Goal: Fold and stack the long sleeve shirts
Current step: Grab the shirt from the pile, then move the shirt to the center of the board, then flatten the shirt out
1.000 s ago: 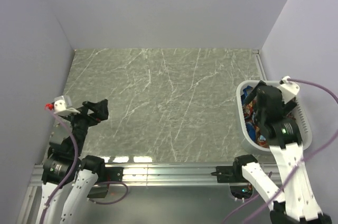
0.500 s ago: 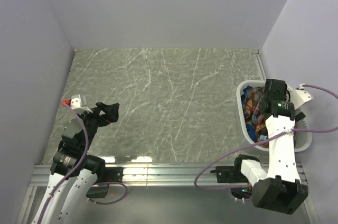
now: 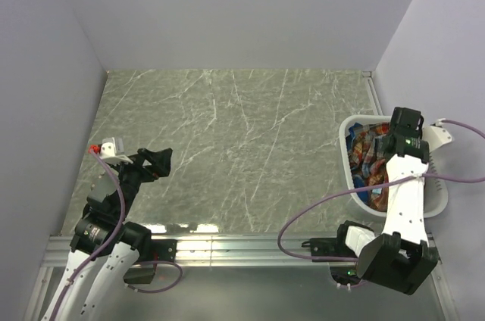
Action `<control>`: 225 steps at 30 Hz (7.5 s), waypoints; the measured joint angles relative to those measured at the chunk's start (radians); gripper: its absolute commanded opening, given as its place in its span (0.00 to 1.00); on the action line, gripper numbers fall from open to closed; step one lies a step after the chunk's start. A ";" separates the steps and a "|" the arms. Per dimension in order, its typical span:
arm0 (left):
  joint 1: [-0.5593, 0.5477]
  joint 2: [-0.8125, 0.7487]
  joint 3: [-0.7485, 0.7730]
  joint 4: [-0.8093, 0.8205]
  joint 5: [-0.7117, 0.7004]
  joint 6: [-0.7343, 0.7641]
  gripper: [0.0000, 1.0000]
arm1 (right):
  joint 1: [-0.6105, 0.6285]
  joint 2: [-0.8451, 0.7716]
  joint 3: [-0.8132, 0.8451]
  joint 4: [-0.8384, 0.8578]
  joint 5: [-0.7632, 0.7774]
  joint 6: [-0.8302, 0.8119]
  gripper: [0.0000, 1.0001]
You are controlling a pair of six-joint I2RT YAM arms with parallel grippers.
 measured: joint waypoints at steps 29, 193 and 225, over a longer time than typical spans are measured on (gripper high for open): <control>-0.020 0.018 0.000 -0.028 -0.065 -0.004 0.99 | 1.286 0.790 1.249 0.435 0.247 -1.032 0.05; 0.314 0.858 0.581 -0.176 -0.159 -0.205 0.04 | 1.083 0.031 -0.010 0.540 -0.551 -0.584 0.01; 0.304 0.608 0.629 -0.459 -0.188 -0.139 0.95 | 1.035 0.372 -0.003 0.618 -0.517 -0.418 0.59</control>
